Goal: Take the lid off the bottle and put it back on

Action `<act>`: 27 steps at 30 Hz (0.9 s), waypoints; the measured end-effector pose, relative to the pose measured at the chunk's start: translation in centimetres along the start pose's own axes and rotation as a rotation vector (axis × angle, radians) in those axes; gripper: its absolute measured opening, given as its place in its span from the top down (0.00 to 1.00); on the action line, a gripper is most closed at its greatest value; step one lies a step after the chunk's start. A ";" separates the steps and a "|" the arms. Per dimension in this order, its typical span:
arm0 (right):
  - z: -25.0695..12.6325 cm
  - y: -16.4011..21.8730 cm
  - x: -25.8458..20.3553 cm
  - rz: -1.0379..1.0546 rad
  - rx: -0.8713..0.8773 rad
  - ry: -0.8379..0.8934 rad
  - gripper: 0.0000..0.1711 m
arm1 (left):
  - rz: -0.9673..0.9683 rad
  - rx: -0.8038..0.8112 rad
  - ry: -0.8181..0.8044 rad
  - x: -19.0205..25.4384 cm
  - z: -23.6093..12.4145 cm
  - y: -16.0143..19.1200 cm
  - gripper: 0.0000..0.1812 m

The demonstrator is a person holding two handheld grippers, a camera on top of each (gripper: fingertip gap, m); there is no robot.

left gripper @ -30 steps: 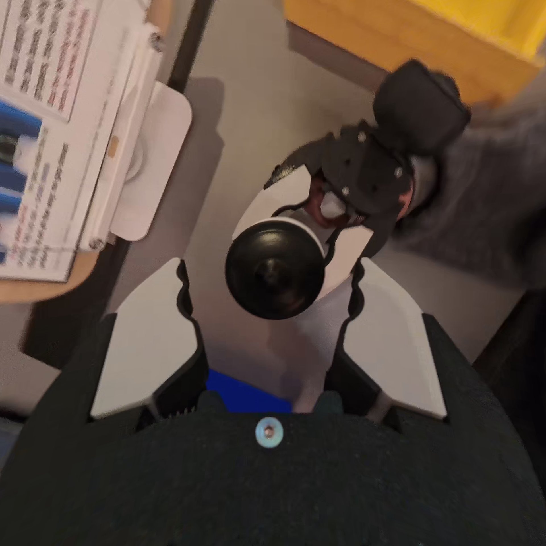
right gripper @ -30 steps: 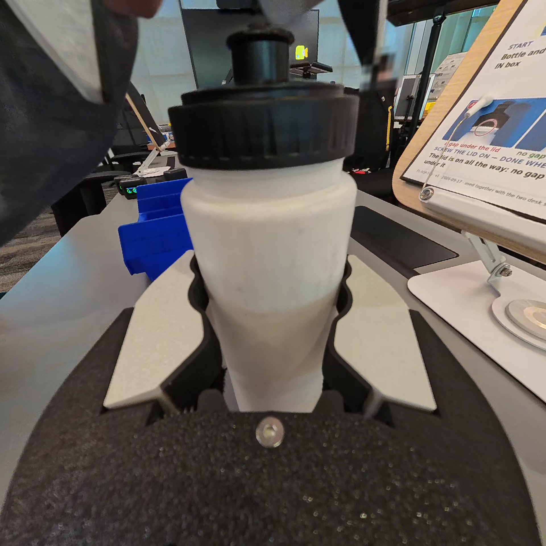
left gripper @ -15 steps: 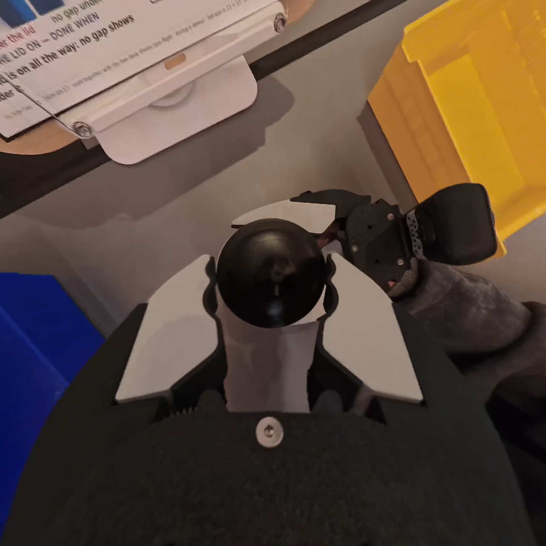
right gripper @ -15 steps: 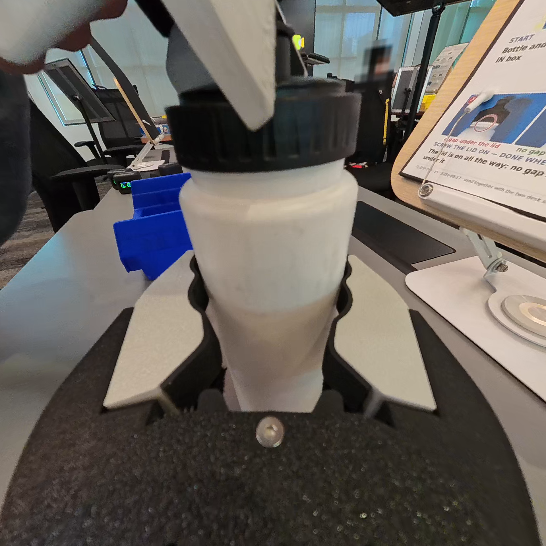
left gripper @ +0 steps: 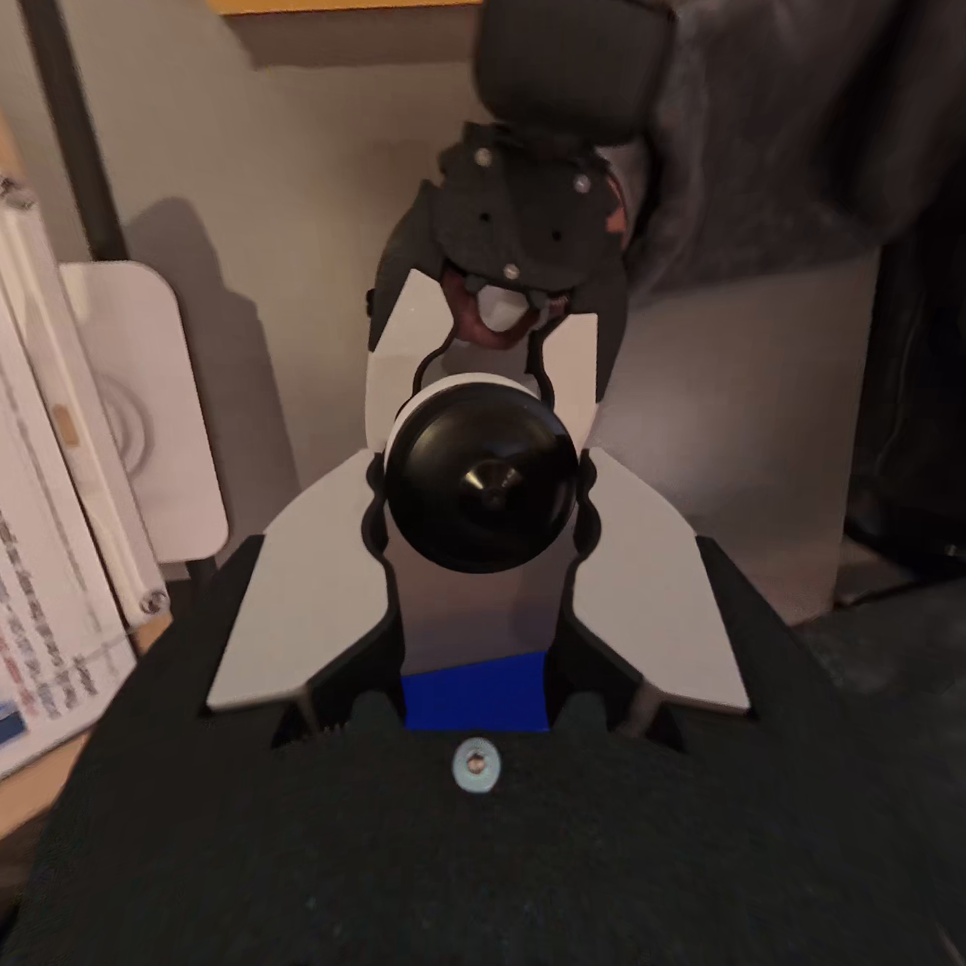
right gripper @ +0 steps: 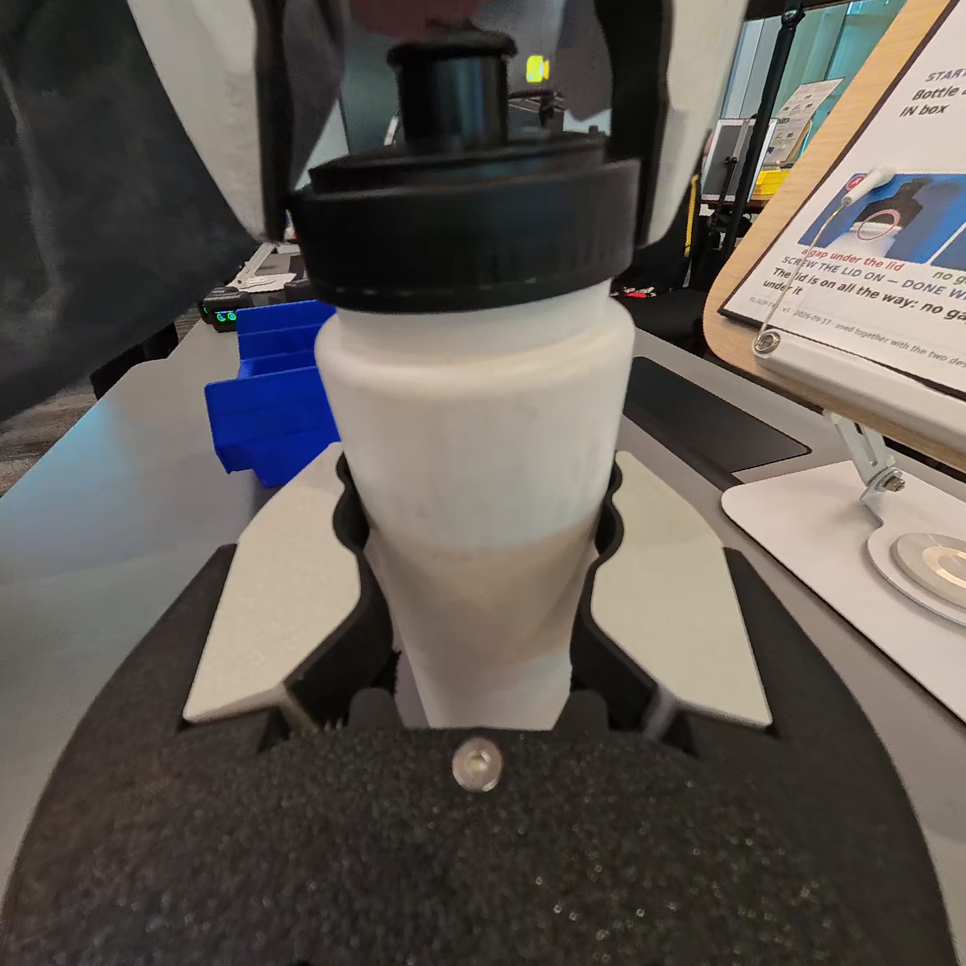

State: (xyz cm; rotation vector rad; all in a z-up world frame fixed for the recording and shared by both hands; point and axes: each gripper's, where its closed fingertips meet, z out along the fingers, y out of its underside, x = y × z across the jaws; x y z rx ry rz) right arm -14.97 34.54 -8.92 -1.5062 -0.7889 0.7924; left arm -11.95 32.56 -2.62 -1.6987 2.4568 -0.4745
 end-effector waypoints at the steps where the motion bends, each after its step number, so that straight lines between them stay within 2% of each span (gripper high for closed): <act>1: 0.1 0.0 0.0 0.001 -0.004 0.003 0.49 | 0.044 -0.030 0.027 -0.1 0.0 0.1 0.62; 3: 0.1 0.0 0.1 0.010 -0.007 0.010 0.49 | 0.059 -0.082 0.076 -0.1 0.1 0.2 0.62; 6: 0.1 0.0 0.1 0.007 -0.006 0.010 0.49 | 0.052 -0.088 0.062 -0.1 0.1 0.2 0.61; 7: 0.1 0.0 0.2 0.011 -0.004 0.012 0.49 | 0.025 -0.081 0.018 -0.4 0.2 0.3 0.59; 9: 0.1 0.0 0.2 0.016 0.004 0.015 0.49 | -0.056 -0.039 -0.107 -1.5 0.0 0.3 0.47; 12: 0.2 0.0 0.4 0.024 0.012 0.015 0.49 | -0.243 0.148 -0.265 -2.3 -0.8 -0.7 0.43; 17: 0.2 0.1 0.4 0.025 0.014 0.018 0.49 | -0.784 0.559 -0.400 -1.8 -2.2 -1.5 0.42; 19: 0.2 0.1 0.4 0.029 0.018 0.017 0.49 | -0.933 0.673 -0.456 -1.2 -1.9 -1.1 0.50; 20: 0.2 0.1 0.4 0.031 0.018 0.018 0.49 | -0.984 0.709 -0.462 -0.9 -1.5 -1.1 0.51; 22: 0.2 0.1 0.4 0.034 0.016 0.019 0.49 | -1.055 0.710 -0.519 -0.9 -0.7 -0.7 0.49; 24: 0.2 0.2 0.4 0.033 0.009 0.023 0.49 | -1.103 0.637 -0.599 -1.6 -0.1 0.1 0.49; 27: 0.2 0.3 0.4 0.025 -0.004 0.031 0.49 | -1.101 0.494 -0.629 -2.3 0.5 0.8 0.50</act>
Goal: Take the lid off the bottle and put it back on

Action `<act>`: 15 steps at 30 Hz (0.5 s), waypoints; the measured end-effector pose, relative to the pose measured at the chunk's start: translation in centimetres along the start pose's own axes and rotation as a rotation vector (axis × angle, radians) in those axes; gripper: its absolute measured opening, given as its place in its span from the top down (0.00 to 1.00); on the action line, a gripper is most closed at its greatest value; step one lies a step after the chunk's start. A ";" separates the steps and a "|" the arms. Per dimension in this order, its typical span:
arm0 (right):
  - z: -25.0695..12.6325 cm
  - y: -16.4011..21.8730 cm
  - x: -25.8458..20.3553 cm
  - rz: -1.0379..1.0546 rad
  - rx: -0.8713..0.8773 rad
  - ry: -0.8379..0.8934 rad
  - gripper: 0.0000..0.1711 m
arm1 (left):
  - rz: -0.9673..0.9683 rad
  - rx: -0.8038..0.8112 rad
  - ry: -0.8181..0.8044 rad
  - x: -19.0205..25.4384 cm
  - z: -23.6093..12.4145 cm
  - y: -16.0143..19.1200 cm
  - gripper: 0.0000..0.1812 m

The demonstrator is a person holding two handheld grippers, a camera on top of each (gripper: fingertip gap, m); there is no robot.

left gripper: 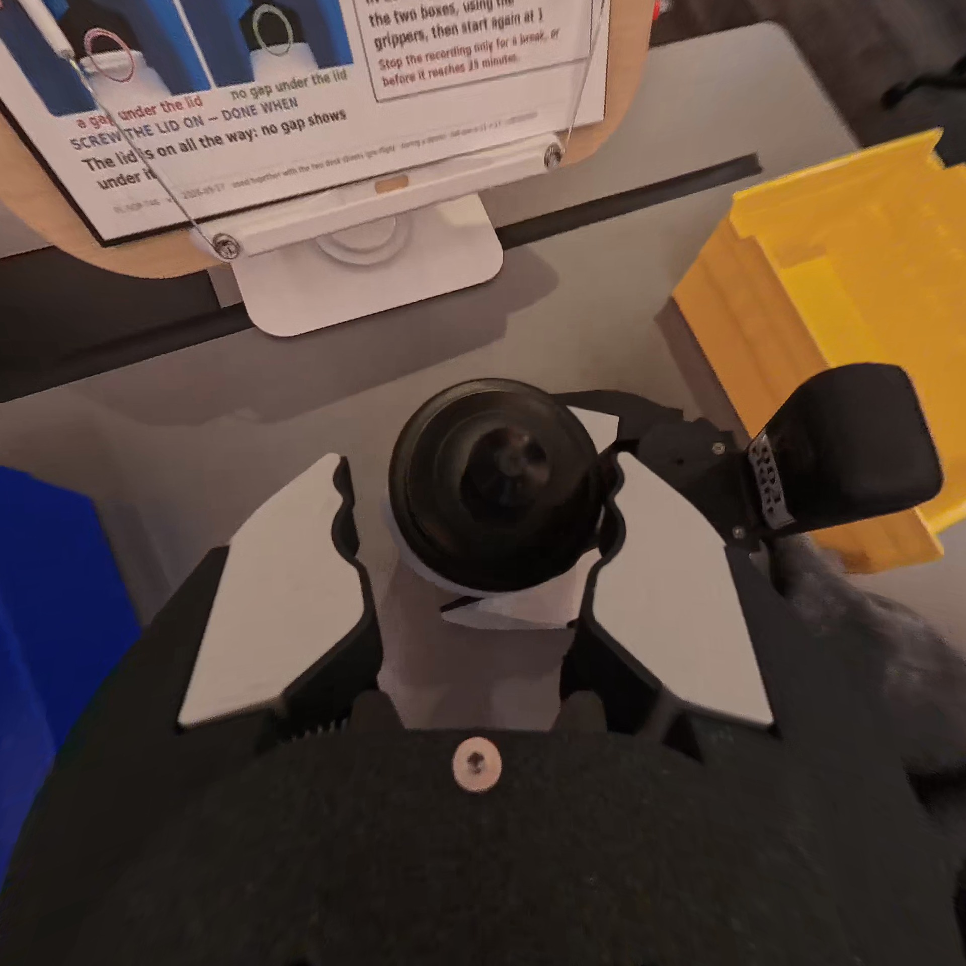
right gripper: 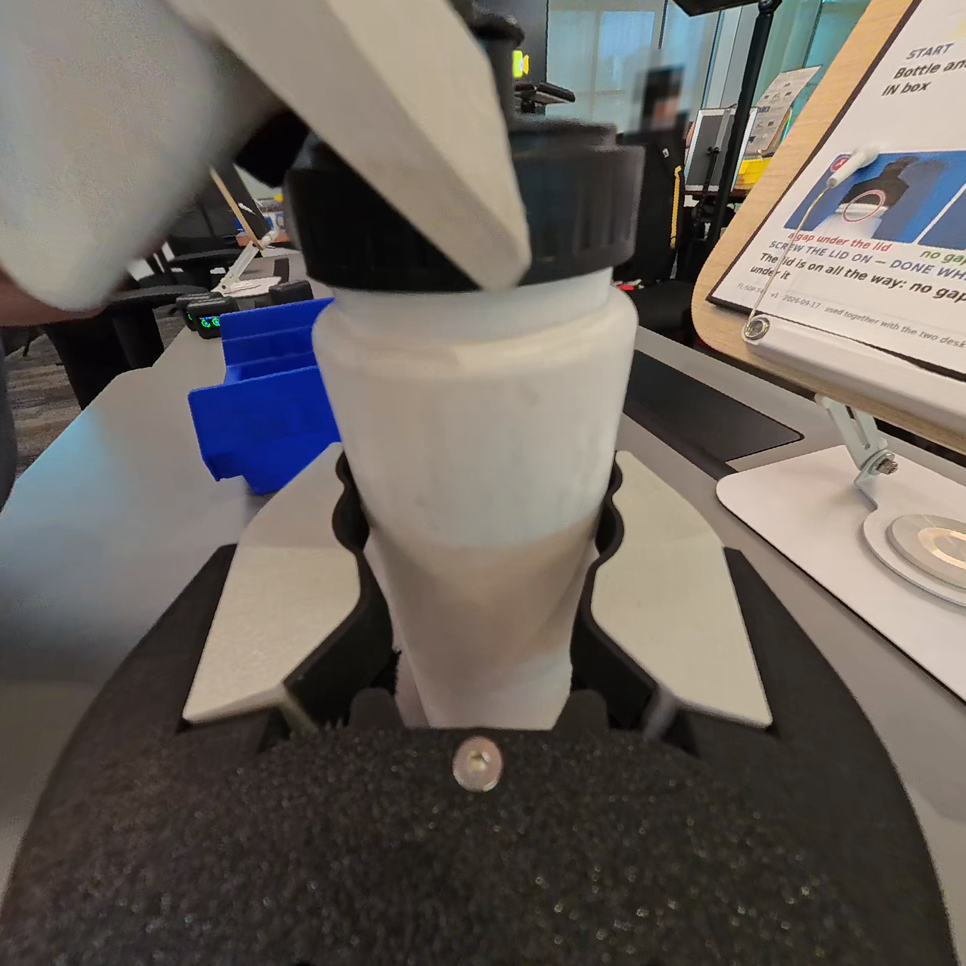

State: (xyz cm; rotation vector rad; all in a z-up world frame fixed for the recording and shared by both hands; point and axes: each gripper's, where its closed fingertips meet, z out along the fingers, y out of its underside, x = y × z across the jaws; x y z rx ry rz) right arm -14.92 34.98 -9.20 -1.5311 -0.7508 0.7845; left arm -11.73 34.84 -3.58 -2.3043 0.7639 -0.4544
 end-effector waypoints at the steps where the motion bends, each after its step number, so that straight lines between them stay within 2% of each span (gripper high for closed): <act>1: 0.0 0.0 0.0 -0.002 -0.005 0.003 0.49 | 0.018 -0.031 0.019 0.2 0.0 0.1 0.53; 2: 0.1 0.0 0.0 -0.005 -0.009 0.004 0.49 | 0.036 -0.064 0.045 0.5 0.0 0.2 0.57; 5: 0.2 0.1 0.0 -0.018 -0.013 0.010 0.49 | 0.123 -0.167 0.073 0.4 -0.2 0.6 0.57; 8: 0.2 0.1 0.0 -0.016 -0.009 0.010 0.49 | 0.254 -0.267 0.181 0.6 -0.2 0.9 0.57; 15: 0.2 0.1 -0.2 -0.023 -0.012 -0.007 0.49 | 0.790 -0.470 0.449 0.6 -0.8 1.8 0.57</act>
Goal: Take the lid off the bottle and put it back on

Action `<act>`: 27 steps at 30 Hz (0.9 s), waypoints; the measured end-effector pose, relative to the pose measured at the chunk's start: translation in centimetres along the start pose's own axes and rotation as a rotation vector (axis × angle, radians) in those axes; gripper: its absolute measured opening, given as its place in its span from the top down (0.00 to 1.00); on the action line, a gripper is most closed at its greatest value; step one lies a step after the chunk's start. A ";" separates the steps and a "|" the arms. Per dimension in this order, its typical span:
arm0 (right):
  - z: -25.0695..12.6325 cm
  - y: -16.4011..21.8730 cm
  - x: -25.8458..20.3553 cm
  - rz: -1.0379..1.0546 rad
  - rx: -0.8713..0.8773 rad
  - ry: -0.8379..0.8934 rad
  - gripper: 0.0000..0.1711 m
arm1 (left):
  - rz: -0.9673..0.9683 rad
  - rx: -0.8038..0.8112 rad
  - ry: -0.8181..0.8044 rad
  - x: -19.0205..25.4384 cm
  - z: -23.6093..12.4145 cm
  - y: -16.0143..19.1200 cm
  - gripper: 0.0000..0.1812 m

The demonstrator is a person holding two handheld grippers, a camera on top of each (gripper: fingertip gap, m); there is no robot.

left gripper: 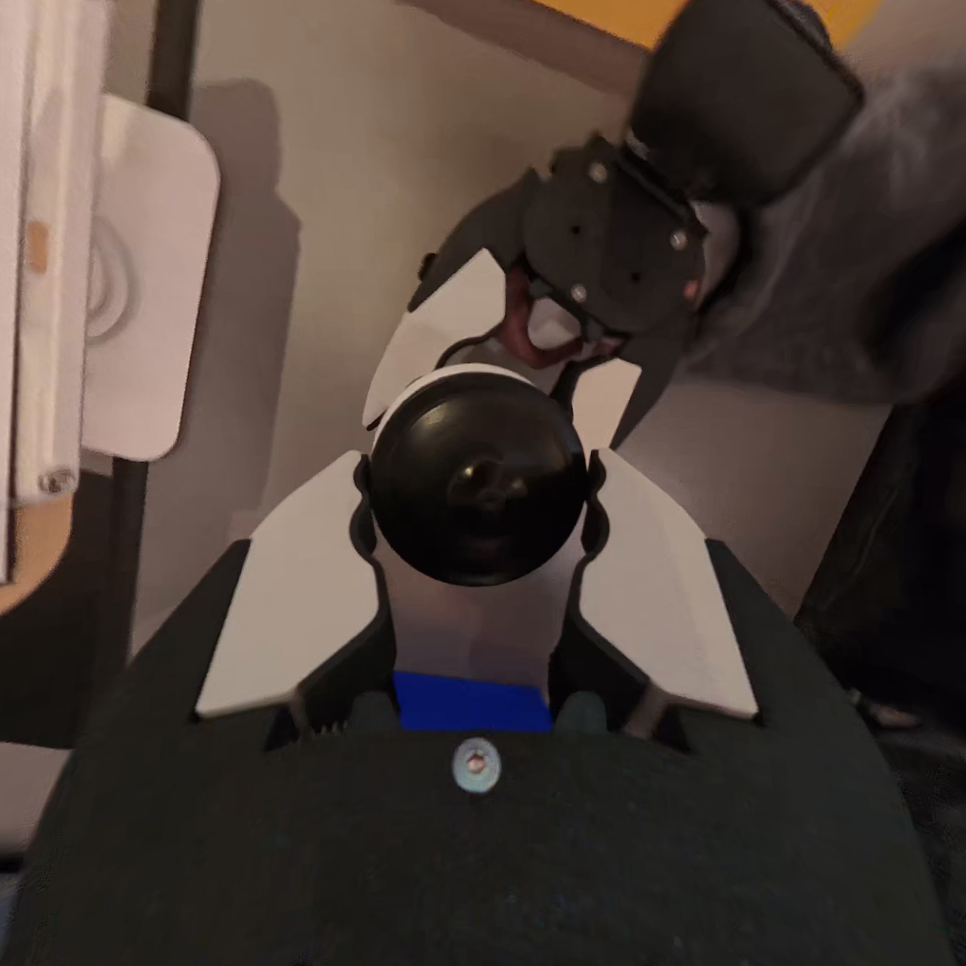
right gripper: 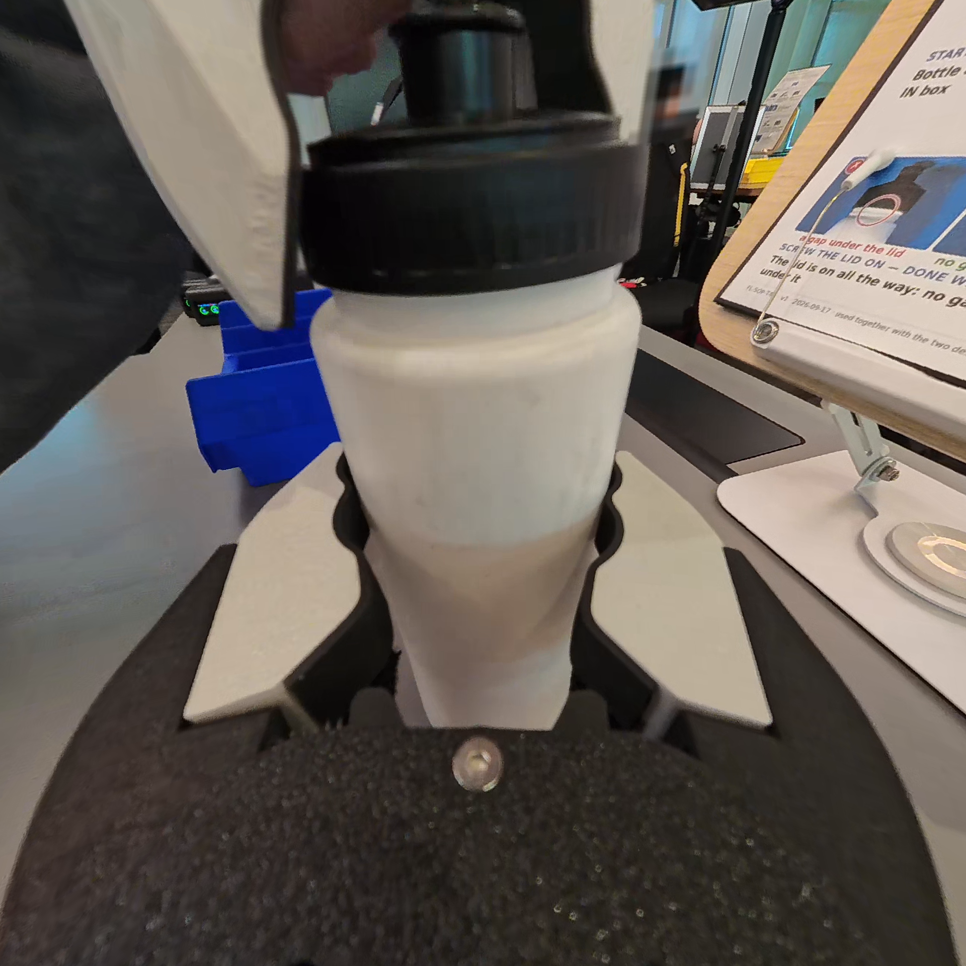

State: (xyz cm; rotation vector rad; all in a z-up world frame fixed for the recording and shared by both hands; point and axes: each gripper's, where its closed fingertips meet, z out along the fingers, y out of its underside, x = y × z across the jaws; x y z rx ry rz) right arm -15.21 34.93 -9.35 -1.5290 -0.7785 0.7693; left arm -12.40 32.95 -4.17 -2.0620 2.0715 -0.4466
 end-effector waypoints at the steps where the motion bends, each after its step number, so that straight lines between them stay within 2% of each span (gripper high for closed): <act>1: 0.0 0.0 0.0 0.000 0.000 -0.004 0.49 | 0.082 -0.035 0.025 0.0 0.0 0.1 0.57; 7: 0.1 0.0 0.0 0.008 -0.004 -0.011 0.49 | 0.481 -0.222 0.160 -0.3 -0.1 0.7 0.57; 11: 0.2 0.0 0.4 0.029 -0.006 0.001 0.49 | 0.549 -0.337 0.179 -0.8 -0.3 0.8 0.57; 14: 0.2 0.1 0.3 0.025 -0.003 -0.002 0.49 | 0.531 -0.334 0.159 -0.7 -0.3 0.9 0.57; 16: 0.2 0.1 0.3 0.025 -0.007 -0.004 0.49 | 0.443 -0.276 0.107 -0.8 -0.3 0.5 0.54; 19: 0.2 0.1 0.3 0.029 -0.003 -0.005 0.49 | 0.262 -0.127 0.044 -0.7 -1.0 -0.5 0.41; 22: 0.2 0.2 0.3 0.041 0.005 -0.004 0.49 | -0.112 0.031 -0.067 -1.2 -1.6 -2.0 0.39; 25: 0.3 0.2 0.4 0.046 0.003 -0.003 0.49 | -0.477 0.061 -0.086 -0.4 -2.1 -1.6 0.39; 27: 0.3 0.3 0.3 0.049 -0.004 0.000 0.49 | -0.645 0.056 -0.059 0.8 -2.1 -1.3 0.39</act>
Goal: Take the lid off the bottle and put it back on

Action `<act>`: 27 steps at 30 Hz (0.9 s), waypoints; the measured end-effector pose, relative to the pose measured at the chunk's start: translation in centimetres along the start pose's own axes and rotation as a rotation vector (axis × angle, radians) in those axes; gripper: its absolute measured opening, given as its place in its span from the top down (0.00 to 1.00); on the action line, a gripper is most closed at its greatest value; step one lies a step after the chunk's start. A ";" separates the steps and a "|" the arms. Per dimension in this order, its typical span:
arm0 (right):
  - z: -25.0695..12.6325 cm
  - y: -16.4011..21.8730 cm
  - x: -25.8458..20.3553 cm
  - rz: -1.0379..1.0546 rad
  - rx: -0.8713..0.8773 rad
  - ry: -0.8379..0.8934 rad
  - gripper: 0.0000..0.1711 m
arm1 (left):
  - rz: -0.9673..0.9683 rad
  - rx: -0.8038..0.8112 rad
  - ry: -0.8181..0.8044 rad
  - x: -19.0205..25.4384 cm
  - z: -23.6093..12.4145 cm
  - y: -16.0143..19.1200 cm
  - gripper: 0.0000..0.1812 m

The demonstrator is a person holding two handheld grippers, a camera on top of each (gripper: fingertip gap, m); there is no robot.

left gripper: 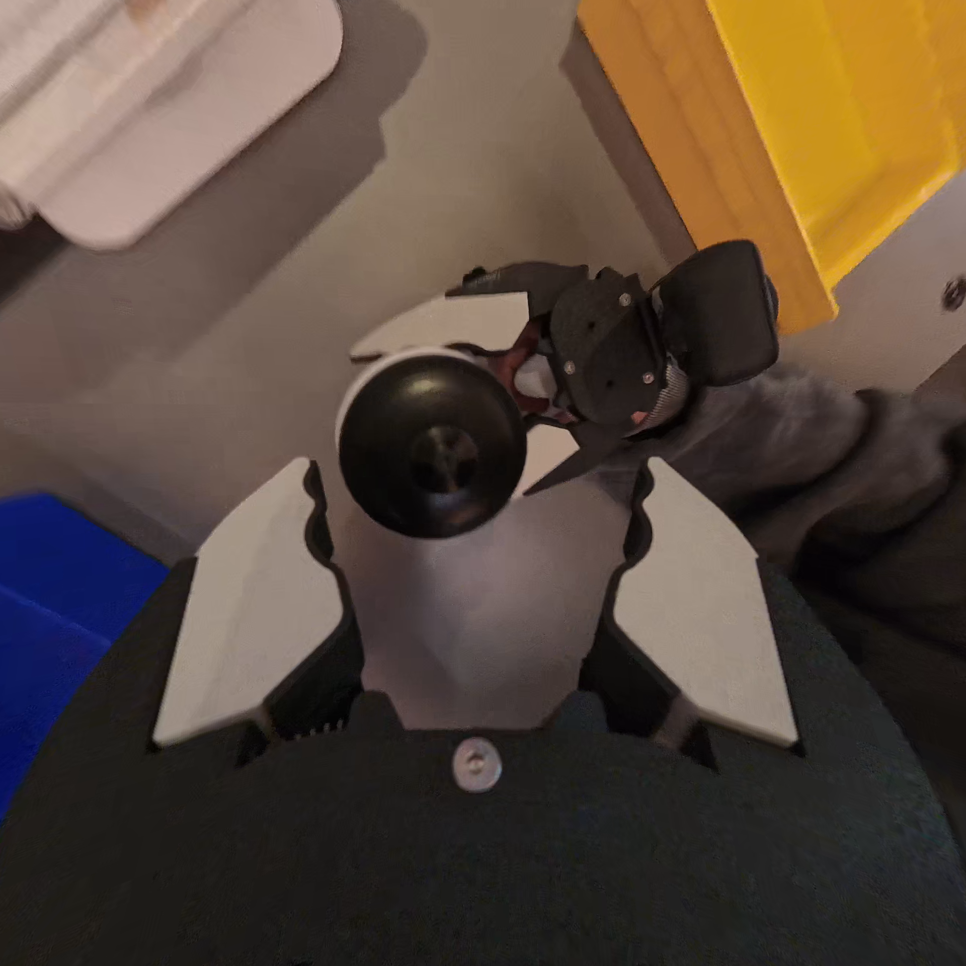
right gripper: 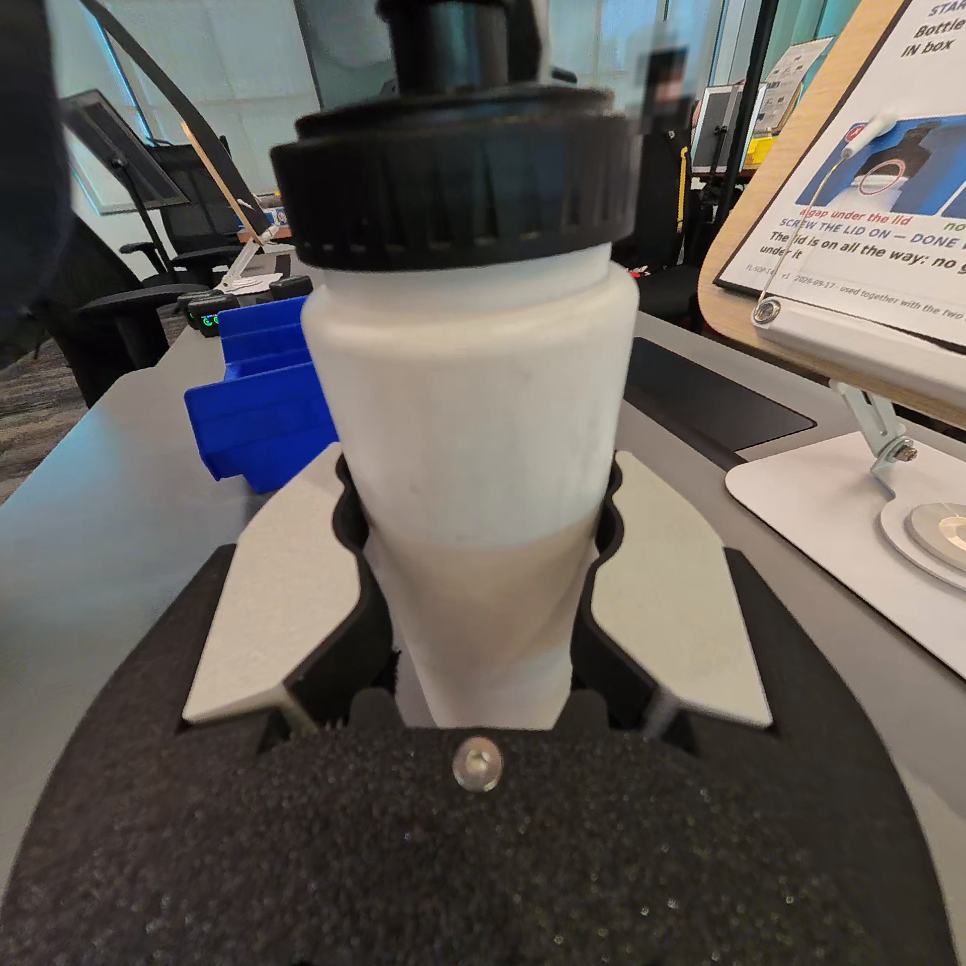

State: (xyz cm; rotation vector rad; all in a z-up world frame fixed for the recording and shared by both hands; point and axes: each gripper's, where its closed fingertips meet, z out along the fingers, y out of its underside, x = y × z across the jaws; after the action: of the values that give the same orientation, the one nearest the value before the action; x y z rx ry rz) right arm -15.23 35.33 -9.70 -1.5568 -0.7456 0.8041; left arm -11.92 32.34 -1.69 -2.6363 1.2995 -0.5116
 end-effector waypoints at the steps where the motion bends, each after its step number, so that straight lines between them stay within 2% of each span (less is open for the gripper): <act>1: 0.0 0.1 0.0 0.001 -0.005 0.002 0.49 | -0.052 -0.018 -0.002 0.3 0.0 0.4 0.39; 8: 0.0 0.4 0.0 -0.015 -0.047 0.026 0.49 | -0.190 -0.063 -0.186 -1.3 0.3 0.4 0.40; 10: 0.1 0.3 0.1 -0.015 -0.042 0.031 0.49 | -0.221 -0.064 -0.221 -1.9 0.6 0.3 0.46; 11: 0.1 0.3 0.1 -0.015 -0.037 0.032 0.49 | -0.234 -0.052 -0.226 -2.1 0.7 0.1 0.56; 12: 0.1 0.4 0.1 -0.014 -0.036 0.033 0.49 | -0.246 -0.053 -0.202 -1.9 0.9 0.0 0.61; 15: 0.1 0.4 0.1 -0.015 -0.042 0.032 0.49 | -0.231 -0.073 -0.189 -1.9 0.9 0.1 0.61; 19: 0.2 0.4 -0.1 -0.025 -0.040 0.029 0.49 | -0.035 -0.132 -0.153 -1.8 0.9 0.4 0.61; 27: 0.4 0.4 -0.3 -0.027 -0.041 0.028 0.49 | 0.653 -0.361 -0.066 -2.3 0.6 1.0 0.61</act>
State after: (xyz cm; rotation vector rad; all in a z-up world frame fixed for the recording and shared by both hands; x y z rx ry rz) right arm -15.70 35.30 -10.14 -1.5881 -0.7649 0.7501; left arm -13.76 33.58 -3.09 -2.2207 2.2583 -0.0920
